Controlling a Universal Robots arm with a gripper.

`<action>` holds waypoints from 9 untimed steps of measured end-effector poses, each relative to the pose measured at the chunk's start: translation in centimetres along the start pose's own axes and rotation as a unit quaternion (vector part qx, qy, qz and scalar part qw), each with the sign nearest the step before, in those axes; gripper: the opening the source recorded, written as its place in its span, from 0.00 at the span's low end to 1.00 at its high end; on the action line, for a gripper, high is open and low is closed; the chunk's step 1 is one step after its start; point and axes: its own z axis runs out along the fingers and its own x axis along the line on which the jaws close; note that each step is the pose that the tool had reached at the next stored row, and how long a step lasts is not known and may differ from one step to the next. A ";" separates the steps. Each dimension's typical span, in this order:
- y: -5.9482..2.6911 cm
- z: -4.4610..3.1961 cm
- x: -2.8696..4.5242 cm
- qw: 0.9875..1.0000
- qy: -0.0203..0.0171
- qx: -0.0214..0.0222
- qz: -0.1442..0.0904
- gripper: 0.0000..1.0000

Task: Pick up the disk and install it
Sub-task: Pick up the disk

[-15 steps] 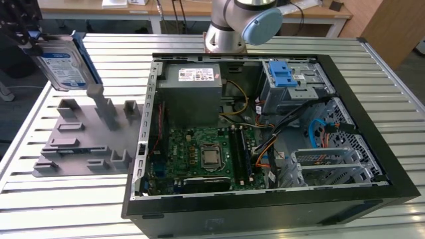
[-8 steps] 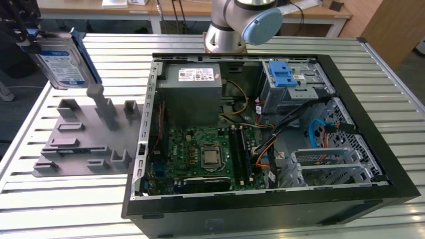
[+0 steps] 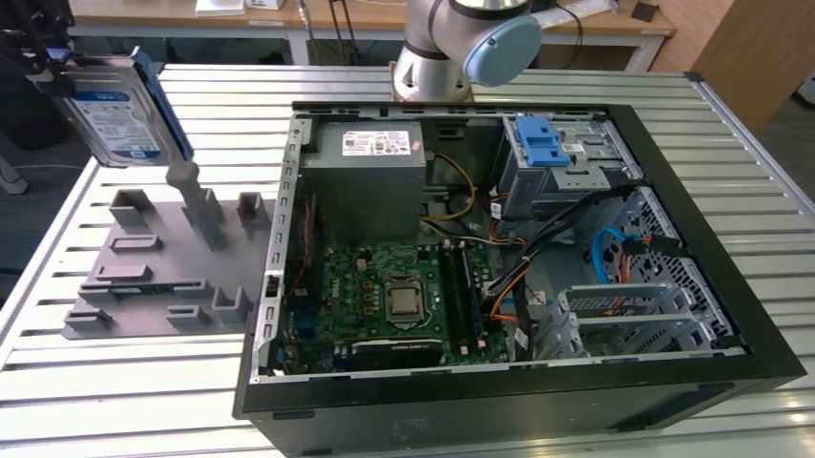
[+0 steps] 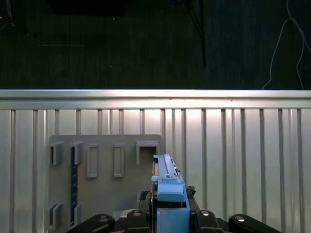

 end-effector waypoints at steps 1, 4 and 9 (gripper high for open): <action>0.00 -0.08 -0.01 1.000 0.000 0.000 0.000 0.36; 0.01 -0.34 -0.02 1.000 0.000 0.000 0.000 0.36; 0.01 -0.40 -0.03 1.000 0.000 0.000 0.000 0.36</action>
